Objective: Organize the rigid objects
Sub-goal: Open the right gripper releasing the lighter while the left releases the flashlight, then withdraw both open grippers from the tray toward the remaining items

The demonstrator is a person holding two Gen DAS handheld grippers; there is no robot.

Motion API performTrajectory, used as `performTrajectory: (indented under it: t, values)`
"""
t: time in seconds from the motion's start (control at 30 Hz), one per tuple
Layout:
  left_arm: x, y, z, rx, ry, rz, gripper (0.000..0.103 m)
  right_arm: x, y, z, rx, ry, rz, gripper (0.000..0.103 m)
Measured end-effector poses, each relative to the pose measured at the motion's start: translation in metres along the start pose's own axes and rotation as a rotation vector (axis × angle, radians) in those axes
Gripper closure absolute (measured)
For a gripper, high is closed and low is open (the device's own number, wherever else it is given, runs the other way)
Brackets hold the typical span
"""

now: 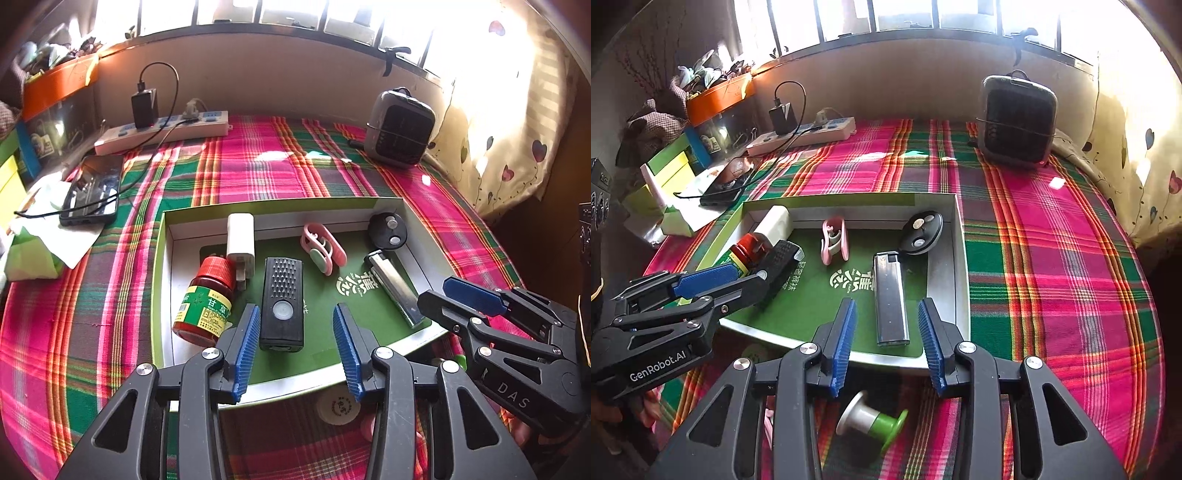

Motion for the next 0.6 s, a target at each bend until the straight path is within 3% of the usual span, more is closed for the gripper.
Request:
performTrajectory:
  t: [0.6]
  values:
    - [0.0, -0.022, 0.033, 0.047, -0.011, 0.016, 0.063, 0.0, -0.023, 0.031, 0.044, -0.021, -0.048, 0.062]
Point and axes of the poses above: each gripper's, at about its wrist camera, not at the fingertips, and z roughly against the way its jaws point, x to its right, y to its top, the point moved 7 cm from there along -z, roughly the way its jaws point, and after that the axes turned 11 degrees about z, right-handed, at the moved point
